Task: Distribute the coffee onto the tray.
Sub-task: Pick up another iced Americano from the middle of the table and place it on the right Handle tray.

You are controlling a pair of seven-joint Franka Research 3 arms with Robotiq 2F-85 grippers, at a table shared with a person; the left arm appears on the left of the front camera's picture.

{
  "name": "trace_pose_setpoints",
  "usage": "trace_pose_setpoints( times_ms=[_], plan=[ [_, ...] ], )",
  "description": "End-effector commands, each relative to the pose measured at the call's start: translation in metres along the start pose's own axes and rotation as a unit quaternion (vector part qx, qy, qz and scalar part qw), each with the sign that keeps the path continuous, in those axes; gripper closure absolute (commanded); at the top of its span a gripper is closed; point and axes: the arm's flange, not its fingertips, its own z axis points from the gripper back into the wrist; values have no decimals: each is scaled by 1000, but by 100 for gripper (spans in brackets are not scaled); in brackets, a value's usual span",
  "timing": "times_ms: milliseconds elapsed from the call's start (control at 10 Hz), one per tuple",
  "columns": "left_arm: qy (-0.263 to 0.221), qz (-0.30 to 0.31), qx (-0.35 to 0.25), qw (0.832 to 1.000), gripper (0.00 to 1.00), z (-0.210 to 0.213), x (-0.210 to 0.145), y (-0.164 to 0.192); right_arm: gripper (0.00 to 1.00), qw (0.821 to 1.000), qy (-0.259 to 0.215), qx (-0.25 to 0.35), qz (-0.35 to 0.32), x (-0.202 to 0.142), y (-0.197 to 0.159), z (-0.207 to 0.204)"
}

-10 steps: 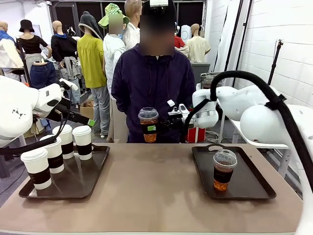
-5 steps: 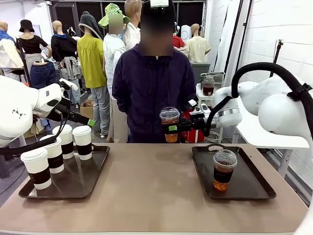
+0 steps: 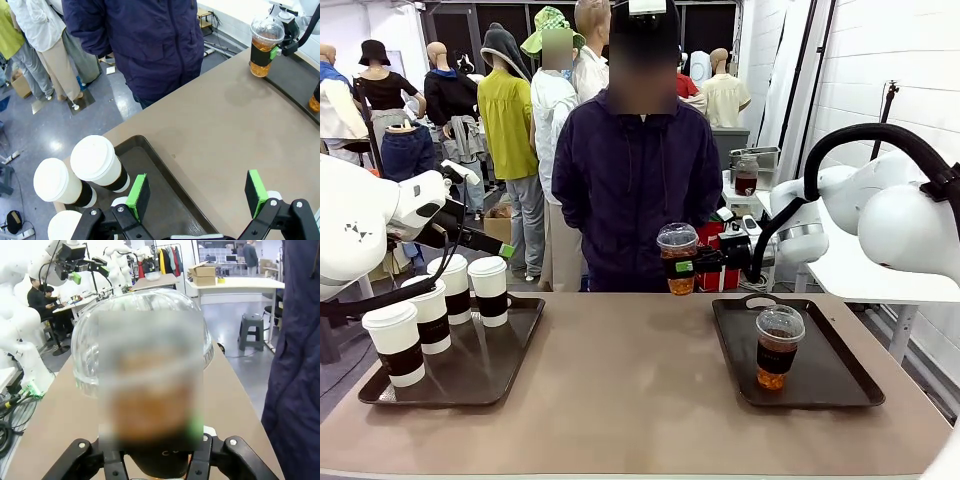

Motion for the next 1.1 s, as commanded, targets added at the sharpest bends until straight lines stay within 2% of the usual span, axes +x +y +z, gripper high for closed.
trace_pose_setpoints(
  times_ms=[0,200,1000],
  plan=[
    [2,1,-1,1000,0,0,0,1,48,1000,-2,-1,4,7,-2,1],
    [2,1,-1,1000,0,0,0,1,48,1000,-4,-10,-3,-4,1,8],
    [2,1,-1,1000,0,0,0,1,48,995,-32,-87,-23,-38,29,120]
  ],
)
